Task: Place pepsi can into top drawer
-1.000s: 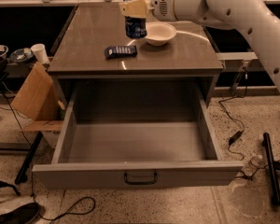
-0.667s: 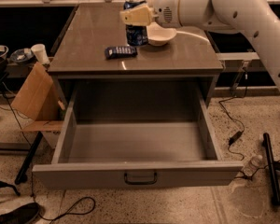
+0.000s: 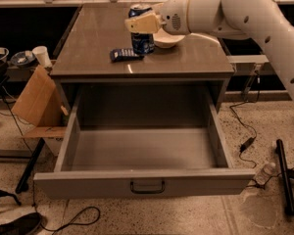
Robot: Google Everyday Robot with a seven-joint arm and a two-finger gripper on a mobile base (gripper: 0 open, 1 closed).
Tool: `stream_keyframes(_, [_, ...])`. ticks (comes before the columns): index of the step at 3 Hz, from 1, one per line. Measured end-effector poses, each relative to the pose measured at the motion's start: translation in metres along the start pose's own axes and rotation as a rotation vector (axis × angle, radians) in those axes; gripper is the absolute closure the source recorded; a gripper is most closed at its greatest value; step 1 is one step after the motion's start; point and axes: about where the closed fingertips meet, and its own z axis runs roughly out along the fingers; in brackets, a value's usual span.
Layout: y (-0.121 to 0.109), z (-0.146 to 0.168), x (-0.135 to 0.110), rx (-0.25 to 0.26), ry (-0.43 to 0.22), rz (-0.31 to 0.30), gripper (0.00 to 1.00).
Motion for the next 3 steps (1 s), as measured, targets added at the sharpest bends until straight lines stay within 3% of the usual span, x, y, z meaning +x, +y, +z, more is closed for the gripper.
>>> stream_keyframes(2, [0.017, 0.016, 0.002, -0.092, -0.024, -0.069, 1.00])
stream_keyframes(3, [0.040, 0.013, 0.012, -0.149, -0.027, -0.086, 1.00])
